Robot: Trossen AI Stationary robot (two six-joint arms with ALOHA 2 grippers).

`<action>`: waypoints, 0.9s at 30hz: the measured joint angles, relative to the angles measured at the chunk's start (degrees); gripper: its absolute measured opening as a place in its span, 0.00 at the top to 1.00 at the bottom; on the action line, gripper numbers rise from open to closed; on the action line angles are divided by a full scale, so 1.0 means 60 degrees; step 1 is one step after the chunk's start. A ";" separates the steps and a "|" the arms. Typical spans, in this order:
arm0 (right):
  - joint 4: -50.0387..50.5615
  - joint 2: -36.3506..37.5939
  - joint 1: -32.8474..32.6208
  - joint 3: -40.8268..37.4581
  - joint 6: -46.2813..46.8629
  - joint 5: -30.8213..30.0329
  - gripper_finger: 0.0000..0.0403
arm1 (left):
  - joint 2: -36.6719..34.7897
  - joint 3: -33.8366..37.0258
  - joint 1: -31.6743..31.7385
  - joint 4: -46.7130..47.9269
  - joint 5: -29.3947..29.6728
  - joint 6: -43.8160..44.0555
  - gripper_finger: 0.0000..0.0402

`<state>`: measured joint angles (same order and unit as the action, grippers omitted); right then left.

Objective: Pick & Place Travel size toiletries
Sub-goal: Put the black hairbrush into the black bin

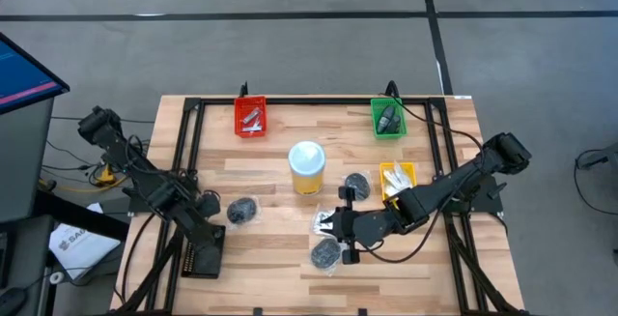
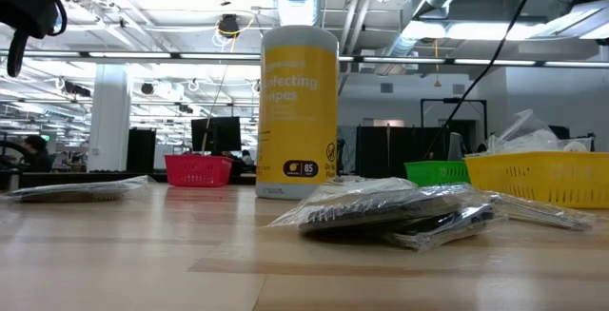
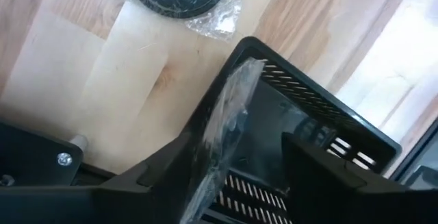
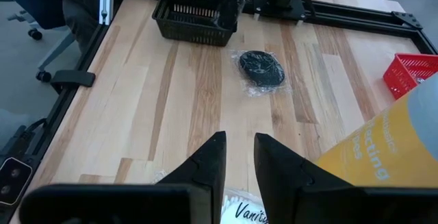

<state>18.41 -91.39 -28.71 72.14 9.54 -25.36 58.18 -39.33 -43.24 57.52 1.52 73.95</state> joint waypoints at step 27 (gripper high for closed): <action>0.0000 0.0000 0.0001 -0.0004 -0.0004 0.0002 0.83 | -0.0290 0.0000 0.1731 -0.1833 0.2481 -0.3076 0.54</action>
<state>18.41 -91.39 -28.71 72.12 9.52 -25.36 56.45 -39.33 -32.85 46.52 16.40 55.50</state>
